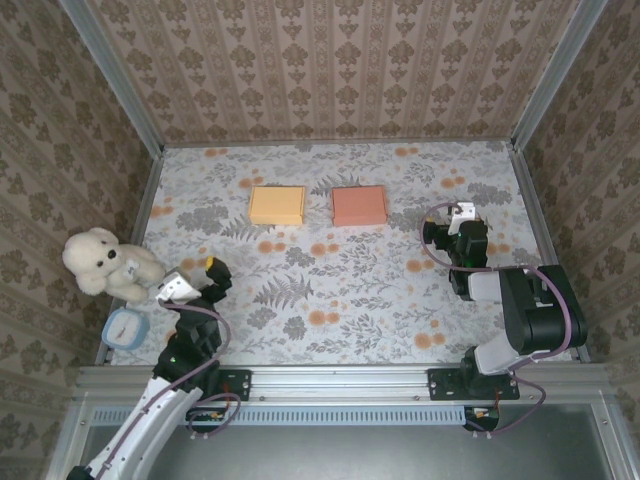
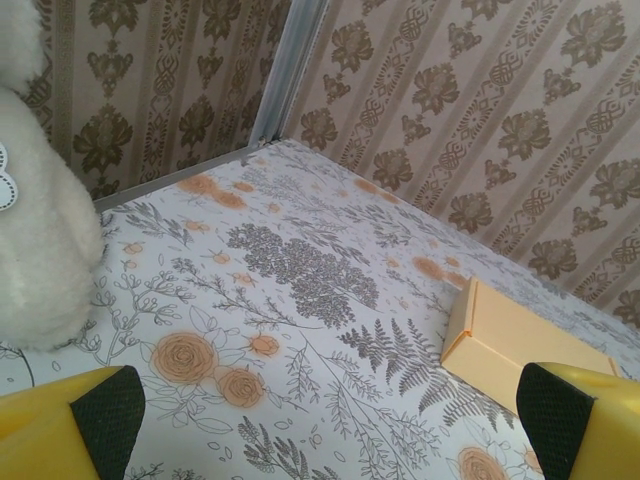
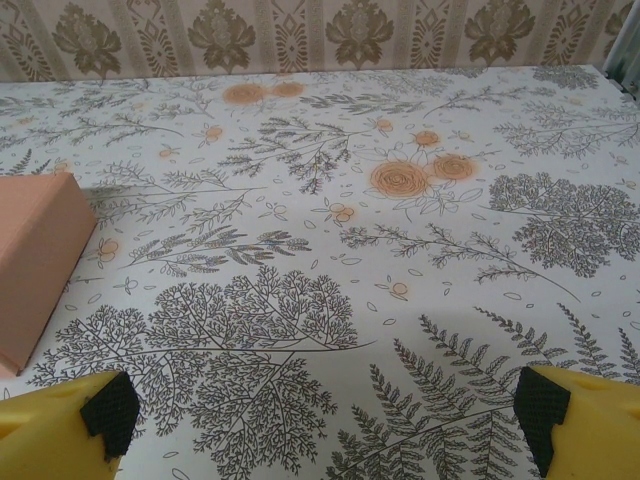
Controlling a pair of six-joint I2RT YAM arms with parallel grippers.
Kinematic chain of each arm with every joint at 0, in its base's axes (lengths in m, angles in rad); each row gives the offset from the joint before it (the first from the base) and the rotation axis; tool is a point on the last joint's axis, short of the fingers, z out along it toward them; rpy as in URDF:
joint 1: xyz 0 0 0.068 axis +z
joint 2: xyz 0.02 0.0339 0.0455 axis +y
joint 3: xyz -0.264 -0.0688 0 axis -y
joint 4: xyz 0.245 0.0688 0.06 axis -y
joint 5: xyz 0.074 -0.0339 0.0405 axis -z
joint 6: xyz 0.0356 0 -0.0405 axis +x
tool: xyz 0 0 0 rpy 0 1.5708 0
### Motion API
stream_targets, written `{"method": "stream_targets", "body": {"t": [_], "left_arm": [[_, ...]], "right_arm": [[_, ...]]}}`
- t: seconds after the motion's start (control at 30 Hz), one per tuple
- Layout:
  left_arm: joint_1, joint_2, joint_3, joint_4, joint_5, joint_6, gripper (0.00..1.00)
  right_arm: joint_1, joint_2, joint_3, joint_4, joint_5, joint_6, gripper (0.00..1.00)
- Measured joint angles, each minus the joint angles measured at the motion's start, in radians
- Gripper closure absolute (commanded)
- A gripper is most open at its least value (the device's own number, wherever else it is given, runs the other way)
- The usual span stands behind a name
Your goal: Fold the paper box
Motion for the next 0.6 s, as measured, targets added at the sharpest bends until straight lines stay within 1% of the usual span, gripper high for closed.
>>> {"method": "stream_targets", "body": {"t": [0.2, 0.33, 0.4, 0.43, 0.53, 0.6], "left_arm": [[0.014, 0.049, 0.0, 0.005, -0.022, -0.008, 0.0], [0.046, 0.087, -0.008, 0.061, -0.042, 0.043, 0.0], [0.097, 0.119, -0.011, 0.124, -0.055, 0.078, 0.0], [0.137, 0.145, -0.011, 0.161, -0.057, 0.09, 0.0], [0.282, 0.249, -0.009, 0.251, -0.036, 0.104, 0.0], [0.381, 0.359, 0.004, 0.299, -0.009, 0.1, 0.0]], "right_arm": [[0.0, 0.0, 0.0, 0.0, 0.0, 0.0, 0.0], [0.0, 0.0, 0.0, 0.0, 0.0, 0.0, 0.0], [0.0, 0.0, 0.0, 0.0, 0.0, 0.0, 0.0], [0.0, 0.0, 0.0, 0.0, 0.0, 0.0, 0.0], [0.0, 0.0, 0.0, 0.0, 0.0, 0.0, 0.0], [0.0, 0.0, 0.0, 0.0, 0.0, 0.0, 0.0]]}}
